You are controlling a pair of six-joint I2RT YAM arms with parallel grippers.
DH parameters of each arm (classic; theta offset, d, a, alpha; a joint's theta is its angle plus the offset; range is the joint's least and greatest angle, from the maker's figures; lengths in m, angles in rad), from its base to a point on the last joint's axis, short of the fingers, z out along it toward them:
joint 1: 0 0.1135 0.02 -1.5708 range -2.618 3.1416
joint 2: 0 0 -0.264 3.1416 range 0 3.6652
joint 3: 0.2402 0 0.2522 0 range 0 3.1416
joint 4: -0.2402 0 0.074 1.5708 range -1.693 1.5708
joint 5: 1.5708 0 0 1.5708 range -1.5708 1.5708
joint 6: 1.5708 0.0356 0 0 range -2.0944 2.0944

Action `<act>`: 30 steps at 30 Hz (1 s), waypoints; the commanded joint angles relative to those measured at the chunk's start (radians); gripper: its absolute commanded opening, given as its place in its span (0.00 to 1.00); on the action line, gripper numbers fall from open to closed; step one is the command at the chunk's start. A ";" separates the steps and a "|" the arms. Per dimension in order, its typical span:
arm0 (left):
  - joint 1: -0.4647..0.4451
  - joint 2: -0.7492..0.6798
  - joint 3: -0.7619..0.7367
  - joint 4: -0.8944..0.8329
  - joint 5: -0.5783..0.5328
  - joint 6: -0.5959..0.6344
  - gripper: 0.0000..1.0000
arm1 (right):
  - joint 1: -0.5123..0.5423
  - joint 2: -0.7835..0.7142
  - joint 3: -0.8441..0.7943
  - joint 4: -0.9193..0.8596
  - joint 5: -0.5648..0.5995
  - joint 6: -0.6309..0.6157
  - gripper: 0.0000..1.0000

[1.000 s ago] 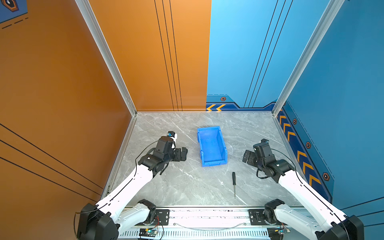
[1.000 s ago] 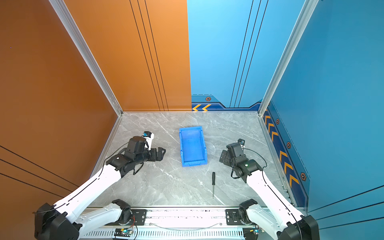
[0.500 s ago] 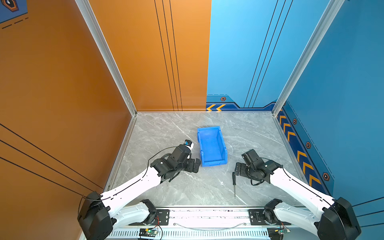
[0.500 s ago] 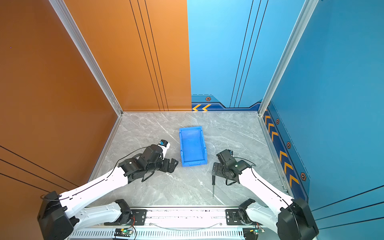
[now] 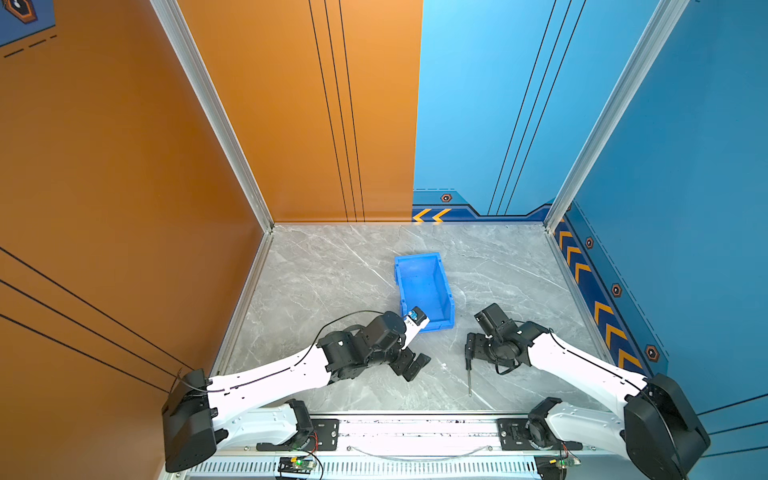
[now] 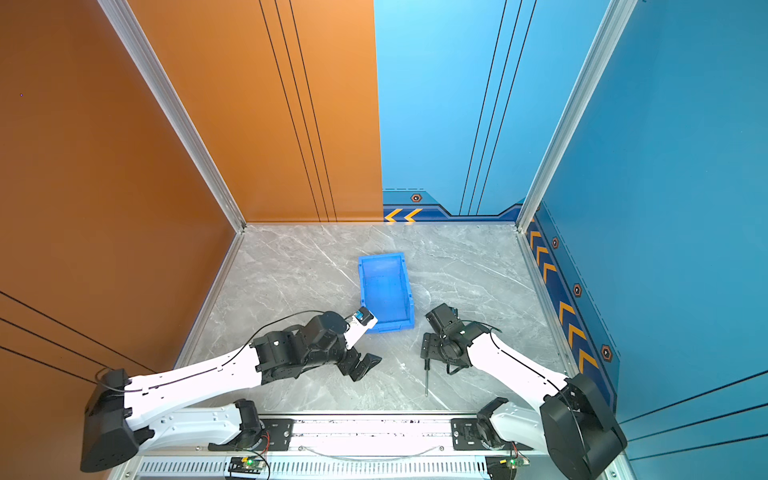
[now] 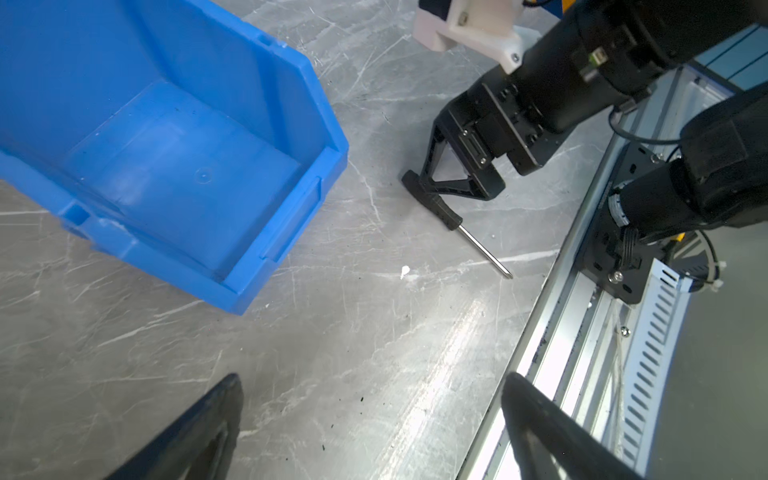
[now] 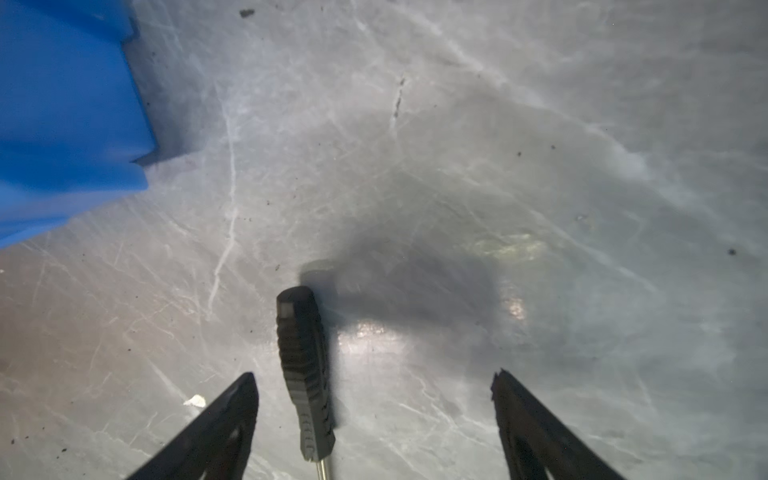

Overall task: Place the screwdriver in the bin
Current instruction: 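Reach the right gripper toward the black screwdriver while the left arm nears the bin, then close the right gripper on the screwdriver handle and lift it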

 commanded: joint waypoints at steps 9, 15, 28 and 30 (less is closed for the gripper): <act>-0.074 0.068 0.006 0.025 -0.076 0.041 0.98 | 0.035 0.065 -0.011 0.067 -0.016 0.004 0.72; -0.079 0.045 -0.019 0.026 -0.112 0.027 0.98 | 0.053 0.093 -0.018 0.083 -0.003 0.007 0.55; -0.079 -0.035 -0.080 0.012 -0.183 -0.001 0.98 | 0.090 0.140 -0.043 0.109 0.021 0.029 0.26; -0.078 -0.037 -0.082 0.011 -0.184 -0.001 0.98 | 0.092 0.138 -0.046 0.109 0.026 0.034 0.20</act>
